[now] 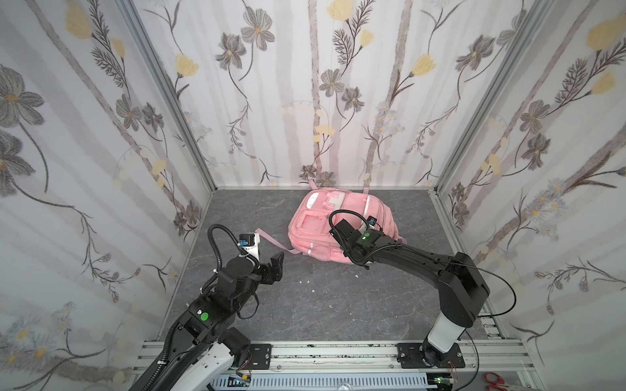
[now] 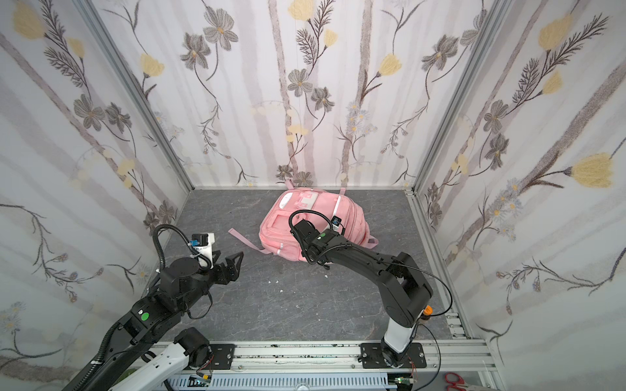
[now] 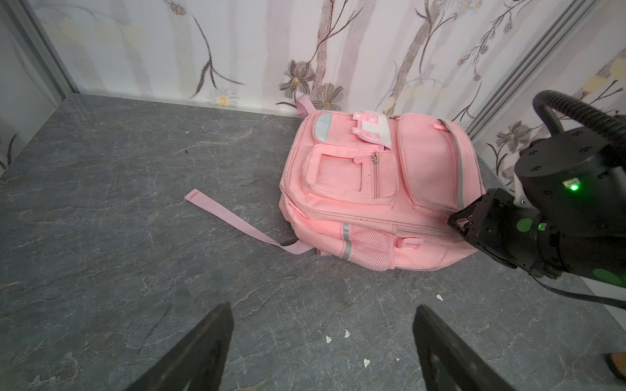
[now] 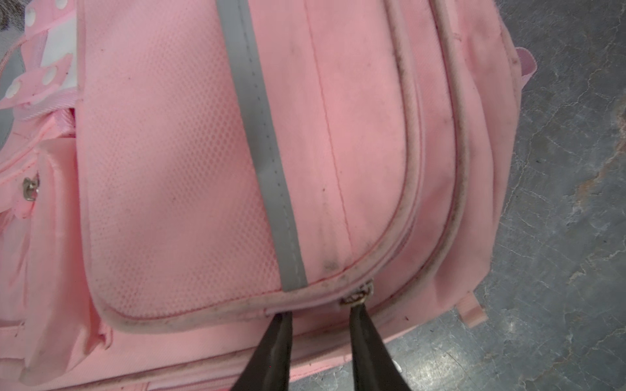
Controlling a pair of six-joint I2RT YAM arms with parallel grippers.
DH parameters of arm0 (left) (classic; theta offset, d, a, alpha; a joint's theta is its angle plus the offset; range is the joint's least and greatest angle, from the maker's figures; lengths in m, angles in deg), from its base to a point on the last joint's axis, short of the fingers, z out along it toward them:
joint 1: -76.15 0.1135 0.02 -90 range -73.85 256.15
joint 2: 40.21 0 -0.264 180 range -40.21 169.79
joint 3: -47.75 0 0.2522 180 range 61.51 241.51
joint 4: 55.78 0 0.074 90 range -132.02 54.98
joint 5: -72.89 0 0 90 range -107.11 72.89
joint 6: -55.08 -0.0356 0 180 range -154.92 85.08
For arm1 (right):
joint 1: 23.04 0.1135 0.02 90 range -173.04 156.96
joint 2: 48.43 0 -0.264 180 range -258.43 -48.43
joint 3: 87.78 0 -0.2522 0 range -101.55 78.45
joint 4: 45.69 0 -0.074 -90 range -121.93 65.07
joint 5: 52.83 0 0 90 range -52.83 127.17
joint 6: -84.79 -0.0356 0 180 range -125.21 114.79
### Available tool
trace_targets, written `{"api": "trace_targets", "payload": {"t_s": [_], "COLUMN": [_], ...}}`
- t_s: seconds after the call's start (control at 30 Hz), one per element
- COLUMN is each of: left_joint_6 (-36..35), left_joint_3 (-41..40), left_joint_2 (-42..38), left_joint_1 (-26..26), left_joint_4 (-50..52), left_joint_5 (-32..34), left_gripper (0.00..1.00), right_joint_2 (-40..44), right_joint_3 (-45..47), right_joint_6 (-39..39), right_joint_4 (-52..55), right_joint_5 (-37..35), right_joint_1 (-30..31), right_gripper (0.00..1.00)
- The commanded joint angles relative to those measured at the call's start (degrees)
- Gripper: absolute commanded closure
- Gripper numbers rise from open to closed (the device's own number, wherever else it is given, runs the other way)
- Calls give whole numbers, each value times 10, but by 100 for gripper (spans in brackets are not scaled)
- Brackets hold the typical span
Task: Pack books, pencil case, and school supplies into a backpack
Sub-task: Zip the student bag at the center of the table.
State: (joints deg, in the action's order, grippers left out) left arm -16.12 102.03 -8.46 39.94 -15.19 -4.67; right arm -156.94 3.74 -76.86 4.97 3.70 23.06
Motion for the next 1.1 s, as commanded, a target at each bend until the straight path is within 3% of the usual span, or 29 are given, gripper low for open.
{"api": "trace_targets", "payload": {"t_s": [0.0, 0.23, 0.5, 1.07], "left_joint_6": [0, 2, -2, 1], "left_joint_3": [-3, -7, -9, -13], "left_joint_2": [-3, -9, -20, -34], "left_joint_1": [0, 0, 1, 1], "left_joint_4": [-11, -17, -14, -3], "left_joint_5": [13, 20, 28, 25], "left_gripper": [14, 14, 13, 13], "right_joint_2": [7, 10, -7, -58], "right_joint_3": [-6, -7, -28, -43], "right_joint_6": [-15, -9, 8, 15], "right_joint_4": [16, 26, 10, 10], "right_joint_5": [-35, -29, -13, -24], "right_joint_1": [-1, -7, -8, -21], "right_gripper": [75, 76, 58, 56]}}
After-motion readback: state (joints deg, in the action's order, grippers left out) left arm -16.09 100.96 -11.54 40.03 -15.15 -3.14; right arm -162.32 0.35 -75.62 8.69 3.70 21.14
